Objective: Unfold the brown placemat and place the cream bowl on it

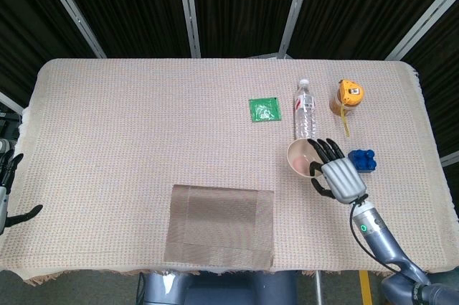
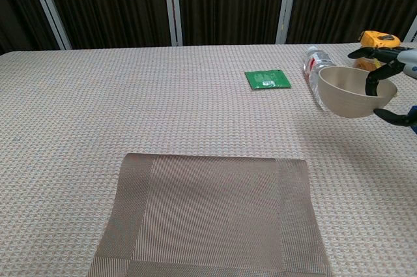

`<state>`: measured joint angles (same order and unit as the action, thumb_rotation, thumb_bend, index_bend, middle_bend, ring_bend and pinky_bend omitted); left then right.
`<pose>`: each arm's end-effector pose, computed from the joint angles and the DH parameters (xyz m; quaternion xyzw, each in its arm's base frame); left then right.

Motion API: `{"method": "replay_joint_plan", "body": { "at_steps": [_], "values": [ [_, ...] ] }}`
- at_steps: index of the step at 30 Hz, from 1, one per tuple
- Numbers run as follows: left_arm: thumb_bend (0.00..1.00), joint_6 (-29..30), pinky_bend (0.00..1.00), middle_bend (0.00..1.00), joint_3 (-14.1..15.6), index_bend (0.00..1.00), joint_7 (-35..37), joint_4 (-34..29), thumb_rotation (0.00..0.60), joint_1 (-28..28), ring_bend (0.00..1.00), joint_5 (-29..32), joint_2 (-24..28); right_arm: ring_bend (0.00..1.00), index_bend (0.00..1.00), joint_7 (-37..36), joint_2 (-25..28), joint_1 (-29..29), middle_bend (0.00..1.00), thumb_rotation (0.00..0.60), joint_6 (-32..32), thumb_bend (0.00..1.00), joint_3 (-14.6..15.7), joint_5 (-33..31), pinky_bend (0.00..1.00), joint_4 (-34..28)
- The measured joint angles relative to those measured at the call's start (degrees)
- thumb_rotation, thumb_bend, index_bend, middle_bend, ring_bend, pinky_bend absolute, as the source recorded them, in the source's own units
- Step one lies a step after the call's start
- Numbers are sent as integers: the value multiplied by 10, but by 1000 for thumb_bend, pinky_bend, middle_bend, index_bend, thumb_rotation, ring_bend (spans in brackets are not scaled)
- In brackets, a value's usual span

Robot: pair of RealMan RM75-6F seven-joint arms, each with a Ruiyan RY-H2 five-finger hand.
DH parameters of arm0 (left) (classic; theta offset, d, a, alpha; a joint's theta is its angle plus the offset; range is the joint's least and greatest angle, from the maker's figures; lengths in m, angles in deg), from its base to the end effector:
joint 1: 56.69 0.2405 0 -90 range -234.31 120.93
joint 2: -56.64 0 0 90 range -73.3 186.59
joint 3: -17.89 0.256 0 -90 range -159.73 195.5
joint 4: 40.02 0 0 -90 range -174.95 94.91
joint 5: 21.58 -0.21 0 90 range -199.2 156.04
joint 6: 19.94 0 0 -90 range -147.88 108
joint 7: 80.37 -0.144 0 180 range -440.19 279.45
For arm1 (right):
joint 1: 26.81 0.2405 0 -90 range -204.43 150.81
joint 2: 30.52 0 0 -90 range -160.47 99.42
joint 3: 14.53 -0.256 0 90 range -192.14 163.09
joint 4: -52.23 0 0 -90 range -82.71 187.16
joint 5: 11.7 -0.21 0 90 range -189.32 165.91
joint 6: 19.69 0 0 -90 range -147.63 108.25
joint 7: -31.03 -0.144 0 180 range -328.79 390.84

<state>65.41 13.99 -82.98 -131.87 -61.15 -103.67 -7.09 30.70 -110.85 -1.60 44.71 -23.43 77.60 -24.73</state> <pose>-0.3215 0.1825 0.1693 -0.5779 -0.3800 -0.3654 0.6230 -0.2491 -0.3044 0.0559 0.7141 -0.3405 0.4063 0.4572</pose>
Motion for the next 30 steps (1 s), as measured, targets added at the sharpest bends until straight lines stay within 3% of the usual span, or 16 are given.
{"method": "replay_joint_plan", "body": {
  "at_steps": [12, 13, 15, 17, 18, 21, 30],
  "values": [
    [0, -5, 0, 0, -4, 0, 11, -1, 600, 0, 0, 10, 5, 0, 714, 22, -45, 27, 22, 600, -56, 404, -24, -89, 0, 90],
    [0, -6, 0, 0, -4, 0, 13, -2, 600, 0, 0, 11, 6, 0, 669, 20, -47, 27, 21, 600, -58, 383, -23, -92, 0, 96],
    [0, -8, 0, 0, -5, 0, 15, -2, 600, -1, 0, 13, 7, 0, 326, 13, -48, 27, 7, 600, -59, 220, -19, -93, 0, 101],
    [0, -9, 0, 0, -5, 0, 15, -2, 600, -1, 0, 13, 7, 0, 106, 4, -46, 26, 0, 600, -59, 57, -13, -90, 0, 105],
    [0, -9, 0, 0, -5, 0, 15, -3, 600, -1, 0, 12, 8, 0, 85, 0, -45, 25, 0, 600, -58, 12, -10, -88, 0, 106],
    [0, -9, 0, 0, -3, 0, 14, -4, 600, -1, 0, 10, 8, 0, 2, -7, -36, 22, 0, 600, -56, 0, 2, -79, 0, 103],
    [0, -6, 0, 0, 1, 0, 11, -10, 600, 0, 0, 3, 9, 0, 0, -14, 10, -8, 0, 600, 3, 0, 23, -52, 0, 42]
  ]
}}
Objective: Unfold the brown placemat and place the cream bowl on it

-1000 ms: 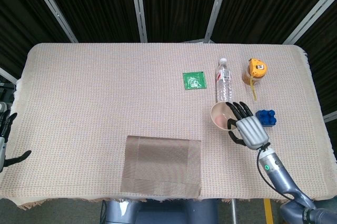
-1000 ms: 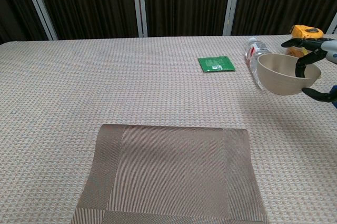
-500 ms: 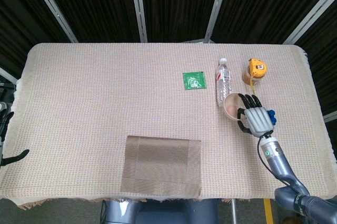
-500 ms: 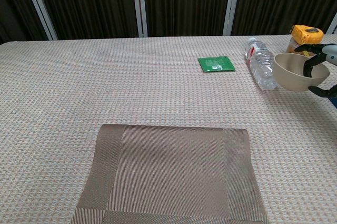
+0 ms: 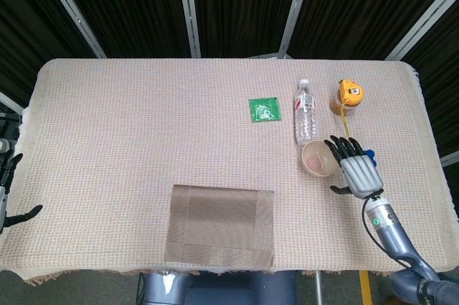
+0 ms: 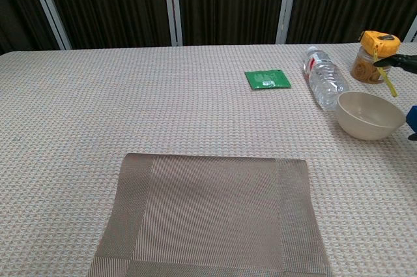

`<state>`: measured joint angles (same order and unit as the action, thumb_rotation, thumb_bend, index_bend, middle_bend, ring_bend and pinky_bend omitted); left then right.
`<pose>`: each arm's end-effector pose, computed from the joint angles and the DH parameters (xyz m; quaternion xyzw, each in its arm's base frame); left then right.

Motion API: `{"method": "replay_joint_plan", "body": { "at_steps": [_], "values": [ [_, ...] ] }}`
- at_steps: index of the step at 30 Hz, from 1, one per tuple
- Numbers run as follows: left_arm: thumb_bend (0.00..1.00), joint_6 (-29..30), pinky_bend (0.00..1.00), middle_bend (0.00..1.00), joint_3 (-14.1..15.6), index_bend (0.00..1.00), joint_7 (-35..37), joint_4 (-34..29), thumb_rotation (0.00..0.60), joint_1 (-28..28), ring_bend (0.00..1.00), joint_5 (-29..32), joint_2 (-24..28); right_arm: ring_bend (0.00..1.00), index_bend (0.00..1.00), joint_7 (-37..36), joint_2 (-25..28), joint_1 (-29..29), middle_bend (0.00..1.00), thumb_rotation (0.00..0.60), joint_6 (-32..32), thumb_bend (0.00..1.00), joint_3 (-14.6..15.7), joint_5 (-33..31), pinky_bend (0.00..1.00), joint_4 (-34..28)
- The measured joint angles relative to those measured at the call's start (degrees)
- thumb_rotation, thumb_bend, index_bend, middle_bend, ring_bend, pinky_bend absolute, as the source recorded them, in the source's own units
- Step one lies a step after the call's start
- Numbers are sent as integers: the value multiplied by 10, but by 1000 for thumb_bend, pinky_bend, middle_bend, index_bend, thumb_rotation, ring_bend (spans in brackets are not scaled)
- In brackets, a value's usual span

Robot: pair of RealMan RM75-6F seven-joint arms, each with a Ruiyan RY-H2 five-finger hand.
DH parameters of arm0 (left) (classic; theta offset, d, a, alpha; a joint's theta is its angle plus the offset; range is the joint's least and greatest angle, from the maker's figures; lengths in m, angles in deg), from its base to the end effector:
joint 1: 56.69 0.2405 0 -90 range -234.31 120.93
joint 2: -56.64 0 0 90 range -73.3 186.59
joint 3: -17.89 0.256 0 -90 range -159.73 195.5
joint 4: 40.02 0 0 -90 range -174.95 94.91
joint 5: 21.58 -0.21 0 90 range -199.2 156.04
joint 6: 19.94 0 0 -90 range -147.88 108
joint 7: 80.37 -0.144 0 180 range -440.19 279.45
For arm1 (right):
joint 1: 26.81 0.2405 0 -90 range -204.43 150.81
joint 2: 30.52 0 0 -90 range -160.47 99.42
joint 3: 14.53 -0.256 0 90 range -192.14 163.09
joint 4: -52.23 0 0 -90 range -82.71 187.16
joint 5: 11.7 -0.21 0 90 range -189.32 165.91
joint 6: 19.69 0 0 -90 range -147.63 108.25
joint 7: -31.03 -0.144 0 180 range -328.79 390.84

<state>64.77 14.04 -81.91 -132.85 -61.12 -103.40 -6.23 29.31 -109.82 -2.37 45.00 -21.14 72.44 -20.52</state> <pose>-0.3206 0.1820 0.1711 -0.5751 -0.3906 -0.3675 0.6178 -0.2874 -0.3042 0.0707 0.6951 -0.3633 0.3682 0.4994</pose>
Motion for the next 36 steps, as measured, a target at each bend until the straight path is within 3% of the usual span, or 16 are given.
{"method": "replay_joint_plan", "body": {
  "at_steps": [8, 16, 25, 36],
  "values": [
    [0, 6, 0, 0, 12, 7, 10, -5, 600, -1, 0, -40, 0, 0, 0, -31, 61, -53, 0, 600, 104, 0, 11, 27, 0, -86],
    [64, 11, 0, 0, 52, 235, 43, 18, 600, -25, 0, -189, -18, 0, 0, -33, 125, -124, 0, 600, 204, 0, 25, 43, 0, -172],
    [293, -28, 0, 0, 113, 395, 57, 137, 600, -100, 0, -378, -117, 0, 0, 14, 116, -153, 0, 600, 240, 0, 37, 51, 0, -159],
    [326, -52, 0, 0, 150, 437, 55, 255, 600, -144, 0, -426, -229, 0, 0, -5, 110, -157, 0, 600, 236, 0, 30, 45, 0, -134]
  ]
}}
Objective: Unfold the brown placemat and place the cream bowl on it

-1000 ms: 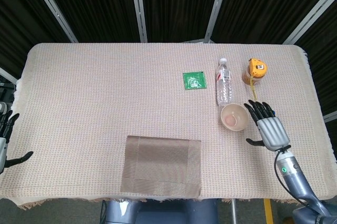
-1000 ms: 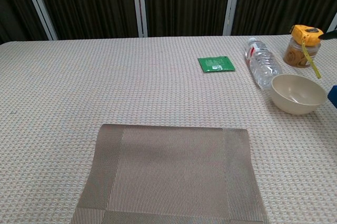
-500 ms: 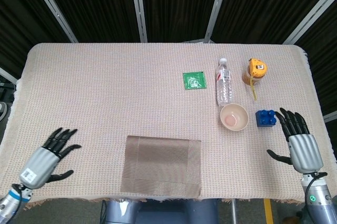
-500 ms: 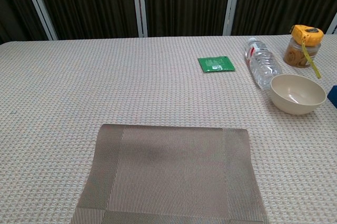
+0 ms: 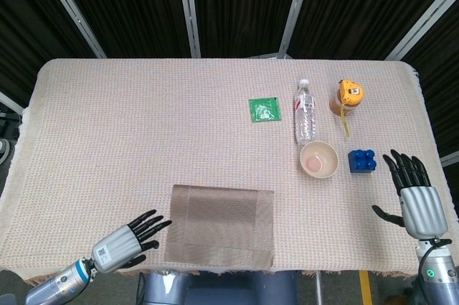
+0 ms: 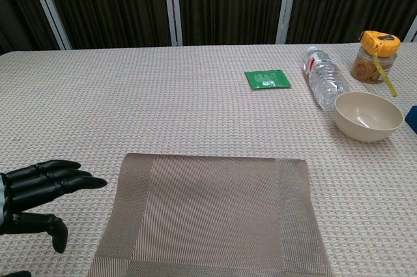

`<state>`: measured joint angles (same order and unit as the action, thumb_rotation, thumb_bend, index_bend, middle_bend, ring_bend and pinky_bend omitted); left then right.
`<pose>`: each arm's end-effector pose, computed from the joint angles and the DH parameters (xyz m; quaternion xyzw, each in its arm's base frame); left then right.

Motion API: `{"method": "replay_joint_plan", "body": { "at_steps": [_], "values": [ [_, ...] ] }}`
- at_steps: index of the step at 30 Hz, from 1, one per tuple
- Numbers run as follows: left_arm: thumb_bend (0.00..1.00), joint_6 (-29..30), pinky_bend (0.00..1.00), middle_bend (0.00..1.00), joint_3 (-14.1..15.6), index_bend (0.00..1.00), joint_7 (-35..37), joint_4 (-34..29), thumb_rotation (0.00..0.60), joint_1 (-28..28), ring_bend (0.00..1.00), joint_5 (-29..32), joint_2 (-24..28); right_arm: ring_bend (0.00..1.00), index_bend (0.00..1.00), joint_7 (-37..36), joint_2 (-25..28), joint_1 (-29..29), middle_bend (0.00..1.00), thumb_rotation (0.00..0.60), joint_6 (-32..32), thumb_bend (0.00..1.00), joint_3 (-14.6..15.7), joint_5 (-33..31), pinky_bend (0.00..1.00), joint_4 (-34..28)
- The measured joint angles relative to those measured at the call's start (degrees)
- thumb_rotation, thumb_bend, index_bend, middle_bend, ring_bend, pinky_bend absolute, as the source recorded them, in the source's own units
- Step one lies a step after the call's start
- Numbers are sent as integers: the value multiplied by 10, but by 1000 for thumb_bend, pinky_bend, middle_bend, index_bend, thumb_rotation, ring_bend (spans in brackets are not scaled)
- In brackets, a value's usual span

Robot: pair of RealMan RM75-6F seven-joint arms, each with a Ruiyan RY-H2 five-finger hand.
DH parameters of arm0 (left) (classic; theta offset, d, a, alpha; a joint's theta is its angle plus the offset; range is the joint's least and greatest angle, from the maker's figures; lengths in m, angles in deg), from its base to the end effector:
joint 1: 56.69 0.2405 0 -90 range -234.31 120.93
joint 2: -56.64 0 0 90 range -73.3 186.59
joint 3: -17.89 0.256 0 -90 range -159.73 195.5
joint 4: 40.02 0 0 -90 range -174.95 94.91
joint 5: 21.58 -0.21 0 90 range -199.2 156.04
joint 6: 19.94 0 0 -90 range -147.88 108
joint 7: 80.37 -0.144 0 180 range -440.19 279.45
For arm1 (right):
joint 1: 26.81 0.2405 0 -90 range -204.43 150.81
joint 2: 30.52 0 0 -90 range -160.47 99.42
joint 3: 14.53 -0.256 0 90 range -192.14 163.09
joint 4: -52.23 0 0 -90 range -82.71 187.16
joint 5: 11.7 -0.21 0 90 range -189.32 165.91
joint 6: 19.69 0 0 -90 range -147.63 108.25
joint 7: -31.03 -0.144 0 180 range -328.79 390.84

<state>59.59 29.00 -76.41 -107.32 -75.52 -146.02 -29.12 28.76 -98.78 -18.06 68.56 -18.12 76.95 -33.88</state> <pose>-0.2551 0.1574 -0.0052 -0.8582 -0.2119 -0.4122 0.2208 -0.3024 -0.2054 0.1522 0.6039 -0.3390 0.4383 0.5730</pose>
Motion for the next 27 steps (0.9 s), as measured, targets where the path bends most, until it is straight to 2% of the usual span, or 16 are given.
{"method": "replay_joint_plan", "body": {
  "at_steps": [4, 13, 27],
  "values": [
    [340, 0, 0, 0, 7, 468, -4, 23, 600, -7, 0, -3, -23, 0, 0, -6, 2, -1, 0, 600, 0, 0, -2, -1, 0, -1],
    [347, 2, 0, 0, 15, 470, -11, 77, 600, -13, 0, 1, -77, 0, 0, -20, 6, -1, 0, 600, -8, 0, -3, -2, 0, 0],
    [347, -1, 0, 0, 33, 470, -11, 121, 600, -25, 0, 21, -120, 0, 0, -28, 8, -1, 0, 600, -15, 0, -7, -6, 0, -1]
  ]
}}
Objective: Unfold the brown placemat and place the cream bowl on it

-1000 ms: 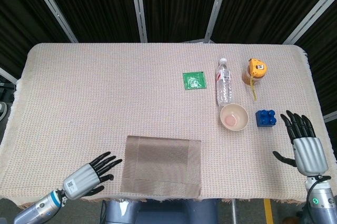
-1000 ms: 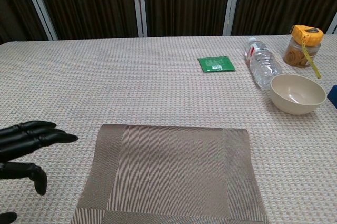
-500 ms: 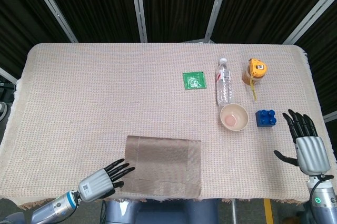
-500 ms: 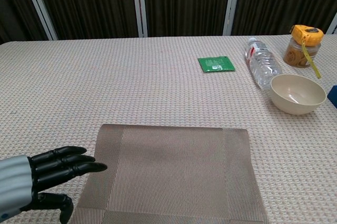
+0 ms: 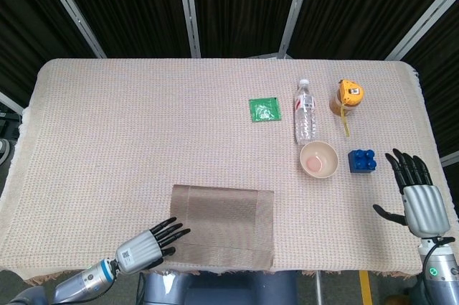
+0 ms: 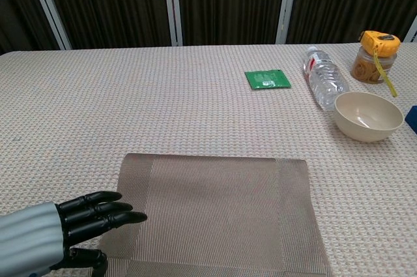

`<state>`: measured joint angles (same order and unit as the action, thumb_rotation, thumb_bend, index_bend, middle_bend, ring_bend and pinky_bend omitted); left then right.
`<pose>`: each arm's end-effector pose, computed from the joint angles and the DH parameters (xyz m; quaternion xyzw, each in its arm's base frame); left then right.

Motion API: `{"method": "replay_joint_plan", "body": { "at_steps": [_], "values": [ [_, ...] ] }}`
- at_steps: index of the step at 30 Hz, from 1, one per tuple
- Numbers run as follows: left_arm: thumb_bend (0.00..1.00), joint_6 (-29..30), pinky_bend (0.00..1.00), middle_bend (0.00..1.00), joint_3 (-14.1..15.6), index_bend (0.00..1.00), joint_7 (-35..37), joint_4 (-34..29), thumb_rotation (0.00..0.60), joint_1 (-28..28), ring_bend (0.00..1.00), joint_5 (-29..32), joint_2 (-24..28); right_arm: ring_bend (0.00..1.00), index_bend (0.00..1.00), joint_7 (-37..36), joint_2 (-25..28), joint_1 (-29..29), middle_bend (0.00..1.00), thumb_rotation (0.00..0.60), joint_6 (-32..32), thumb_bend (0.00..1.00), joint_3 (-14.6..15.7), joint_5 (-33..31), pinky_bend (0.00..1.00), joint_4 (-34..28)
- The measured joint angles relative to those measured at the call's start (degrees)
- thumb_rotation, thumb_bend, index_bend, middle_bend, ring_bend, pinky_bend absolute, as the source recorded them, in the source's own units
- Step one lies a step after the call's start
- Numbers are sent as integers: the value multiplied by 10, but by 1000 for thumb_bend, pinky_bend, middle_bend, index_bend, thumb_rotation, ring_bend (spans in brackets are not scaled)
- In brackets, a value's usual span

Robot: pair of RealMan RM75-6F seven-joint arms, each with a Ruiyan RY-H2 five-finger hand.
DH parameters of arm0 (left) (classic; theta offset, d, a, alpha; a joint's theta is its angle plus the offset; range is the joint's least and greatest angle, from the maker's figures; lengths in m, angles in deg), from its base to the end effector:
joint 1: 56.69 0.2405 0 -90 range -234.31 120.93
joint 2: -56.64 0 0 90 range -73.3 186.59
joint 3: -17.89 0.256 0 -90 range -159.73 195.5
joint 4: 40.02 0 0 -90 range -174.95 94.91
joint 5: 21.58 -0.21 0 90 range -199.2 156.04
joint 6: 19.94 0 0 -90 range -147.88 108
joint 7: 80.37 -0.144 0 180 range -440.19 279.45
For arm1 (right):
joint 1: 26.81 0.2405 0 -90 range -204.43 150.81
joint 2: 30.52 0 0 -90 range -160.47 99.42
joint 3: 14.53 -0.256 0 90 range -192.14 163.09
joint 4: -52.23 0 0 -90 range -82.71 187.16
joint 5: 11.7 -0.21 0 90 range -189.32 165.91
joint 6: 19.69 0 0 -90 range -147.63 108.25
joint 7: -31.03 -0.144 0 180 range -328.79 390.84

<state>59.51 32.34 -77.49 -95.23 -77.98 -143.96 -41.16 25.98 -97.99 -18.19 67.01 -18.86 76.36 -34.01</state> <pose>-0.2500 0.1581 -0.0614 -0.8734 -0.1837 -0.4052 0.1979 -0.3054 -0.2078 0.1556 0.5965 -0.3573 0.4425 0.5663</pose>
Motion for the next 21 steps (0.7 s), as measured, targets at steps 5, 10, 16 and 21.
{"method": "replay_joint_plan", "body": {
  "at_steps": [5, 10, 16, 21],
  "values": [
    [347, -6, 0, 0, 5, 480, -4, 4, 600, -4, 0, 4, -8, 0, 0, -2, 0, 0, 0, 600, -1, 0, -1, 0, 0, 1],
    [415, -6, 0, 0, 9, 527, -4, 8, 600, -7, 0, 8, -18, 0, 0, -3, 1, -1, 0, 600, 0, 0, -3, -1, 0, 1],
    [440, 0, 0, 0, 15, 549, -1, 15, 600, -10, 0, 13, -25, 0, 0, -6, 2, -1, 0, 600, -1, 0, -4, -1, 0, 1],
    [446, 1, 0, 0, 19, 566, -2, 15, 600, -11, 0, 18, -29, 0, 0, -7, 2, -1, 0, 600, -2, 0, -5, -1, 0, 2]
  ]
}}
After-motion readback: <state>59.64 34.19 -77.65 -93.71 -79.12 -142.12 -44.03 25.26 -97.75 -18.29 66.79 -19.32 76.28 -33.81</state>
